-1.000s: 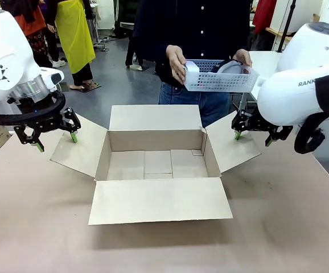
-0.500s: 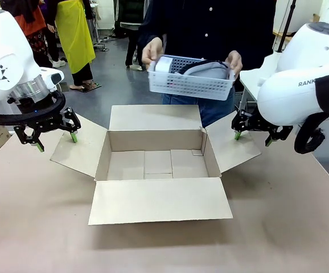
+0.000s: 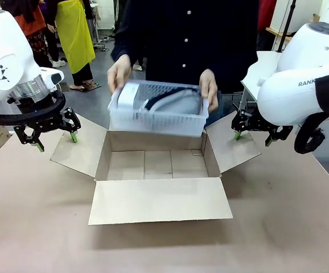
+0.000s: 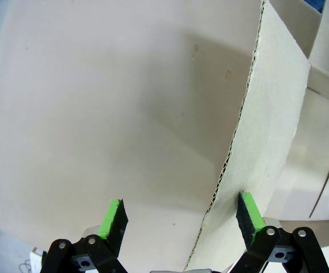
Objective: Pack the gift set into the box.
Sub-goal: Lift both hands away from the flaps of the Package Box.
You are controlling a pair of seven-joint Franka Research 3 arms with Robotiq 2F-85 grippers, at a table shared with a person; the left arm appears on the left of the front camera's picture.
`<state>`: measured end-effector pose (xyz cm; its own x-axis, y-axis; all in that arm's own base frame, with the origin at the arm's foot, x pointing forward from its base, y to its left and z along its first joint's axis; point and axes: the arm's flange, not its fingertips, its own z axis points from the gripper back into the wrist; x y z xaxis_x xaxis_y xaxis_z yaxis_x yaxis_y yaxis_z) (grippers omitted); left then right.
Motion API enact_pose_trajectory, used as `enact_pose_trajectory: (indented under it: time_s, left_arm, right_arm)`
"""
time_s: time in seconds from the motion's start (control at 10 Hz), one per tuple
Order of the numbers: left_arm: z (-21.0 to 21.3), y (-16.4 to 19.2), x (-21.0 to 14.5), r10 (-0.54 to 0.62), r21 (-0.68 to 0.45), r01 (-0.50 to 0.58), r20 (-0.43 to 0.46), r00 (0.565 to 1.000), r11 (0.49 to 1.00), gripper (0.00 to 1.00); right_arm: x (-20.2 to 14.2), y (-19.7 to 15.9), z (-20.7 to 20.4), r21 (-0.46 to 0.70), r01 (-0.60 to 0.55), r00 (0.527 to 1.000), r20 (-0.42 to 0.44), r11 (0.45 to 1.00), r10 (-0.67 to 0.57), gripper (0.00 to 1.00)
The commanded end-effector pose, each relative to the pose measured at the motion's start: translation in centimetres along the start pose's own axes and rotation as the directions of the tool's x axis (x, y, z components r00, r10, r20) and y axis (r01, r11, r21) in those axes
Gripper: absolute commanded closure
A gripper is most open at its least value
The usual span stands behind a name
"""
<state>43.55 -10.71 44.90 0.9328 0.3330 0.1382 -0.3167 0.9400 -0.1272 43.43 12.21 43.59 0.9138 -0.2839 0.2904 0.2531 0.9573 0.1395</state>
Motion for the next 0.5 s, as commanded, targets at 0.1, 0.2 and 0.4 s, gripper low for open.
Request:
enact_pose_trajectory:
  time_s: [0.1,0.2,0.4]
  left_arm:
    - [0.14,0.05,-0.03,0.012,0.018,-0.012,0.006,1.000,1.000,0.00]
    - [0.14,0.05,-0.03,0.012,0.018,-0.012,0.006,1.000,1.000,0.00]
    - [0.14,0.05,-0.03,0.012,0.018,-0.012,0.006,1.000,1.000,0.00]
  right_arm:
    - [0.15,0.25,0.01,-0.024,0.017,1.000,0.011,1.000,-0.016,0.00]
    - [0.15,0.25,0.01,-0.024,0.017,1.000,0.011,1.000,-0.016,0.00]
    - [0.15,0.25,0.01,-0.024,0.017,1.000,0.011,1.000,-0.016,0.00]
